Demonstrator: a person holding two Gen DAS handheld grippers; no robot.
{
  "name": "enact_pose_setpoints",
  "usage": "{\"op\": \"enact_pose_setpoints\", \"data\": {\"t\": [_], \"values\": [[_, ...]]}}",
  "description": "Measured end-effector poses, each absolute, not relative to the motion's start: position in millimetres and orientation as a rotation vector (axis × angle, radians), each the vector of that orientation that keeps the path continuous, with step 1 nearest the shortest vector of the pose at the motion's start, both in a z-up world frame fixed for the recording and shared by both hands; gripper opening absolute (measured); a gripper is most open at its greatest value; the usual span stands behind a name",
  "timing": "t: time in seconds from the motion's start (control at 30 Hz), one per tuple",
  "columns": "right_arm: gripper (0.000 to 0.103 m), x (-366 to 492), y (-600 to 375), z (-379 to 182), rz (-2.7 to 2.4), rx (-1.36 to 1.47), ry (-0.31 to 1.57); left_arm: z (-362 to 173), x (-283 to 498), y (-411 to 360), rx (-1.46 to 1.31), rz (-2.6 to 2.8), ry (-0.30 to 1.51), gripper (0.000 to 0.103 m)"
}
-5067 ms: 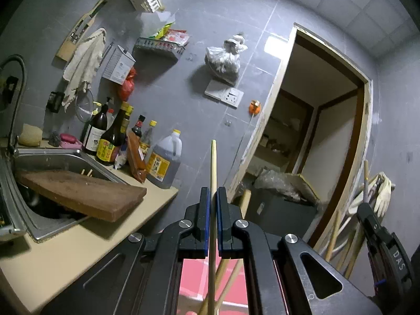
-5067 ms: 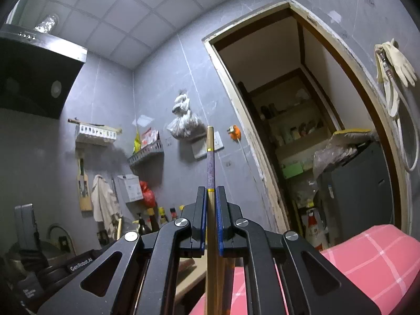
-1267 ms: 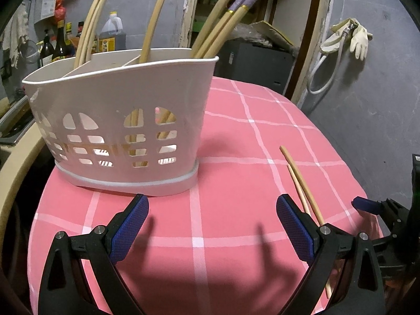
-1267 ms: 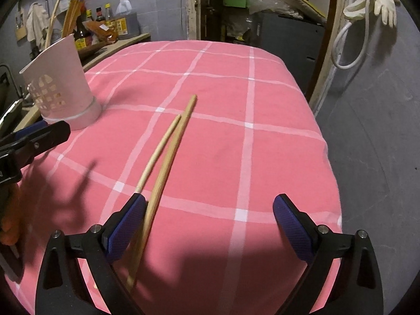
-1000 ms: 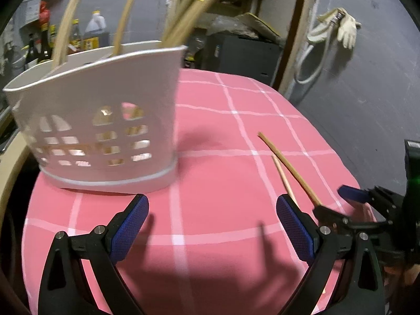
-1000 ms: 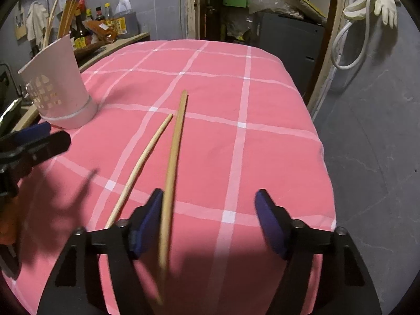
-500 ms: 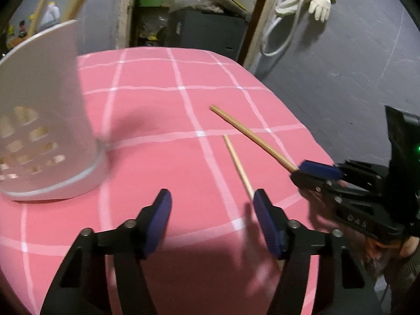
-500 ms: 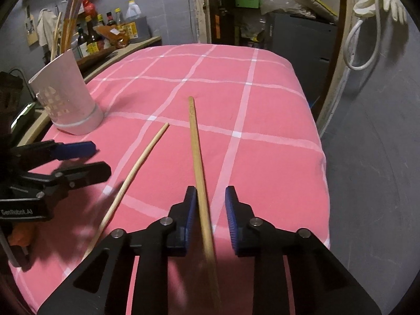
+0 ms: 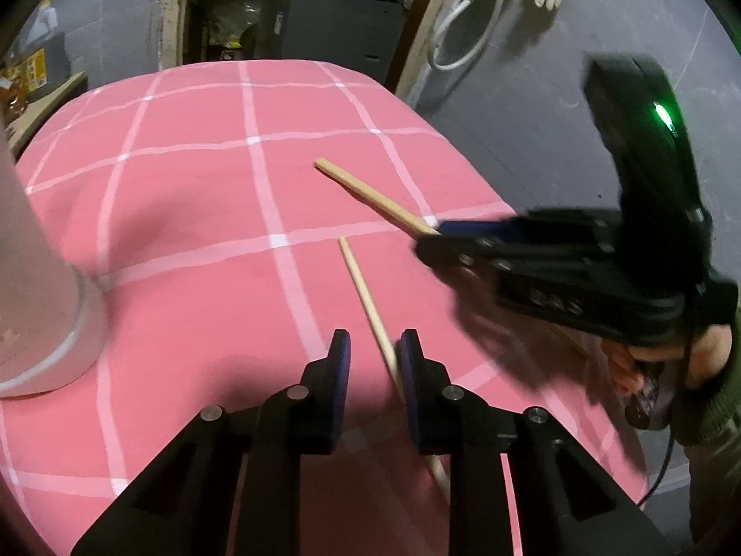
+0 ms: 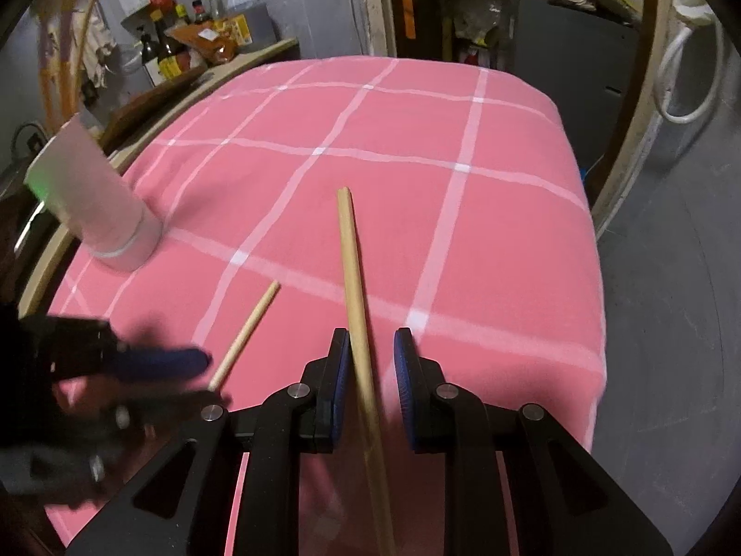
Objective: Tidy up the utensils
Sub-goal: 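Close the left and right tools each on a chopstick and lift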
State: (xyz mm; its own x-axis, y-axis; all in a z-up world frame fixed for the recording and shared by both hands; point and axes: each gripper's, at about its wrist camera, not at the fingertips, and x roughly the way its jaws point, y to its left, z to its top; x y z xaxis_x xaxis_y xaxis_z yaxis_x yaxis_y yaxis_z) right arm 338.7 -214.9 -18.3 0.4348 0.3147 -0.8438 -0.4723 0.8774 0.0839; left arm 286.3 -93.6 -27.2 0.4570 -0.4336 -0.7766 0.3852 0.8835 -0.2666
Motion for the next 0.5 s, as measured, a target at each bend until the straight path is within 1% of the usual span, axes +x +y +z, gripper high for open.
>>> {"op": "enact_pose_setpoints", "data": {"t": [0.07, 0.13, 0.17, 0.2, 0.3, 0.4, 0.5], "values": [[0.017, 343.2, -209.5, -18.7, 0.486, -0.196, 1.020, -27.5, 287.4, -96.0, -0.045, -0.504, 0.981, 0.018], [0.016, 345.7, -206.5, -19.0, 0.480, -0.209, 1.027, -28.8, 290.5, -98.9, -0.032, -0.483, 0.991, 0.012], [0.015, 346.6, -205.8, -19.1, 0.478, -0.210, 1.030, -29.3, 292.5, -99.4, -0.037, -0.471, 0.998, 0.008], [0.009, 347.7, -206.4, -19.2, 0.478, -0.204, 1.032, -30.1, 294.8, -99.8, -0.047, -0.467, 1.006, 0.007], [0.006, 345.6, -209.3, -18.4, 0.484, -0.149, 1.031, -29.9, 297.6, -96.5, -0.074, -0.462, 1.014, 0.003], [0.005, 338.2, -214.5, -15.9, 0.492, -0.078, 1.006, -25.1, 294.2, -90.4, -0.095, -0.462, 0.999, 0.003], [0.005, 323.3, -222.9, -3.9, 0.502, 0.011, 0.928, -15.8, 286.4, -83.7, -0.109, -0.466, 0.955, 0.003]]}}
